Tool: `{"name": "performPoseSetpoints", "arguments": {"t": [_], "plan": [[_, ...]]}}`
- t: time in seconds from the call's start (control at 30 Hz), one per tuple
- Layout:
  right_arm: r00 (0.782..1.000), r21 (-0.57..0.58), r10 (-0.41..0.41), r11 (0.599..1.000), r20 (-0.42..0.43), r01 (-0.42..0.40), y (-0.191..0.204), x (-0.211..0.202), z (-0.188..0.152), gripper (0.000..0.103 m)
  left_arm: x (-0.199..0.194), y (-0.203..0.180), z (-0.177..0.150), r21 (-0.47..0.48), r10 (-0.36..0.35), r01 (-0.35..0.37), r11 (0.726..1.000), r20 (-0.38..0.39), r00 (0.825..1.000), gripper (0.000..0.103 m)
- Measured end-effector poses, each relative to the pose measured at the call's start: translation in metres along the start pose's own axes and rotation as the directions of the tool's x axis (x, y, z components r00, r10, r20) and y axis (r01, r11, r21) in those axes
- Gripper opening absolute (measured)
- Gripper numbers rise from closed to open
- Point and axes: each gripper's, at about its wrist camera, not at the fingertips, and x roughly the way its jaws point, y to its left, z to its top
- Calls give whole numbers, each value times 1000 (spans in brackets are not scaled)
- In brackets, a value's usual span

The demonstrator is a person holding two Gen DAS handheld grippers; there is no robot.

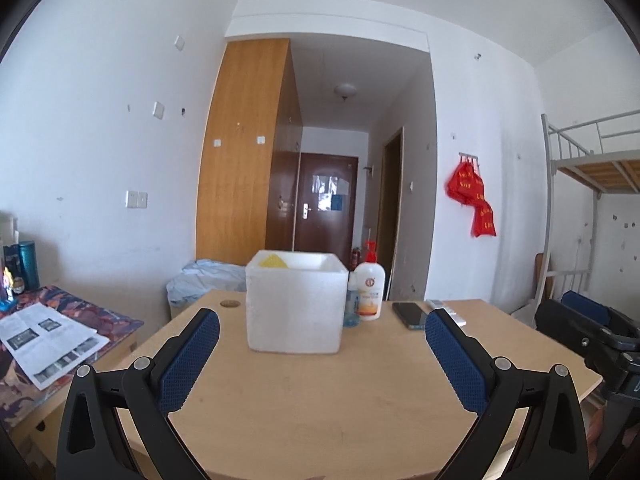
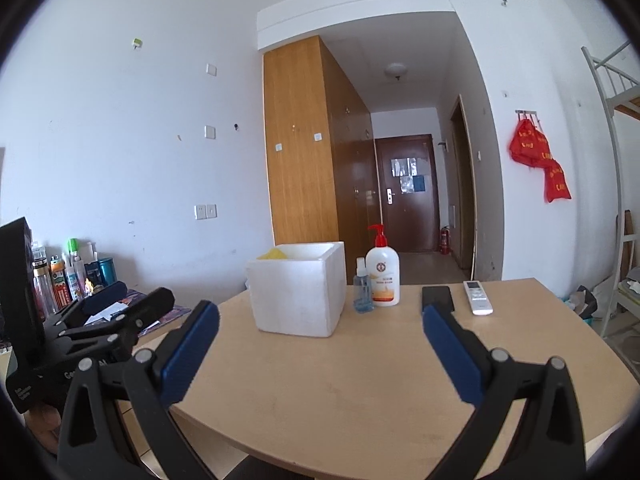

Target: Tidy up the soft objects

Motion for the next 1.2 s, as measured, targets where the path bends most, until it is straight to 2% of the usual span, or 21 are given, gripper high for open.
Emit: {"name": "performPoseSetpoints", "arguments": {"t": [0.23,0.57,1.2], "plan": [[1000,-1,5,1000,-11,-5,0,-4,-13,103,4,-2,-18,8,13,-12,1000,-41,999,103],[999,2,5,1000,-33,-5,0,5,-15,103,13,-3,-23,6,-8,8,1000,-78,997,103],[999,6,6,1000,-35,-6,-1,2,-17,103,12,-7,-22,35,8,-6,999,-57,998,103]]}}
